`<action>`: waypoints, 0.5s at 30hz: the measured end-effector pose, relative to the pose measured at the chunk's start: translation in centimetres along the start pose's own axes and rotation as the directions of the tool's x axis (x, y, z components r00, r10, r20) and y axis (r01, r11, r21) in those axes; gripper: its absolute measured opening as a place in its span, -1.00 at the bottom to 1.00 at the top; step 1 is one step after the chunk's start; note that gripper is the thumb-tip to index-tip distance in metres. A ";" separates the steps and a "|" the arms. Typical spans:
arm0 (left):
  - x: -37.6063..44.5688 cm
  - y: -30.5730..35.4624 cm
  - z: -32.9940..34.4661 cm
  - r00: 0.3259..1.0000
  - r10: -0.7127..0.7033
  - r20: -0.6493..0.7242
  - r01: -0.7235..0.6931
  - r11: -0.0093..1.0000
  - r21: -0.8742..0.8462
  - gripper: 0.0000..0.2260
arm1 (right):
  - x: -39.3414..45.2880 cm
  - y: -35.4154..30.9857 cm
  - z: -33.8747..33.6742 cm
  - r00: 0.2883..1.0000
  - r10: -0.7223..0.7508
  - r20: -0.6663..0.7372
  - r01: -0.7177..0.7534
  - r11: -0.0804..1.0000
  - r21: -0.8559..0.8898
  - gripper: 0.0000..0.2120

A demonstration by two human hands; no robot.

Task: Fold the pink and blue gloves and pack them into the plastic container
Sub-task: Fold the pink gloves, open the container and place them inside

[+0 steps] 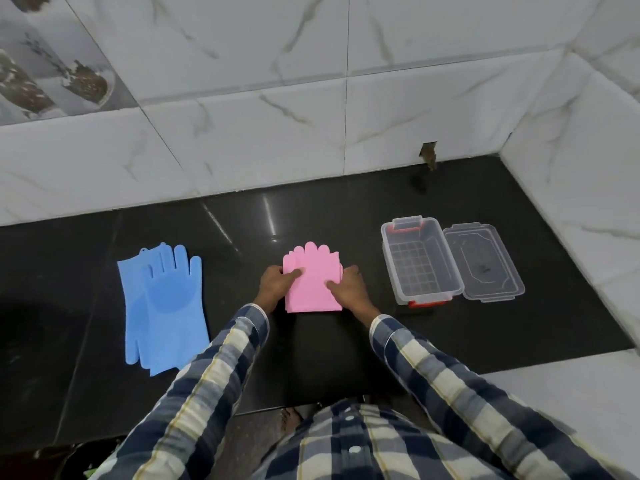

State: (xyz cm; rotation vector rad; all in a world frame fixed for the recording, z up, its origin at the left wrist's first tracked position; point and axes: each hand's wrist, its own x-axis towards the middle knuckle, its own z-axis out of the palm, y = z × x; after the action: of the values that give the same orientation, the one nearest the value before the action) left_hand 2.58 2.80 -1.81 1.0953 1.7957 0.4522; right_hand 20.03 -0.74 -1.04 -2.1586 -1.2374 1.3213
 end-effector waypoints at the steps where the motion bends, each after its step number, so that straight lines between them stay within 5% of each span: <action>1: 0.1 0.0 -0.1 1.000 0.009 0.006 -0.009 1.000 -0.003 -0.62 | 0.0 -0.2 0.2 1.000 0.013 -0.019 -0.013 1.000 0.018 -0.39; 10: 0.1 0.9 -0.3 0.993 0.103 0.051 -0.101 0.995 -0.025 -0.62 | 0.2 -1.7 0.3 0.994 -0.099 -0.043 0.102 0.992 0.081 -0.73; 15: -0.1 3.3 0.3 0.982 0.182 0.056 -0.162 0.955 -0.249 -0.63 | 0.5 -2.4 -3.2 0.969 -0.201 -0.146 0.215 0.973 0.087 -0.72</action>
State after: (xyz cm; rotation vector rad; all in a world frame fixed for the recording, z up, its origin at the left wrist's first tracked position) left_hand 4.41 4.40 0.40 1.0843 1.5358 0.7055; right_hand 21.58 1.55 1.85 -1.9521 -1.2730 1.1068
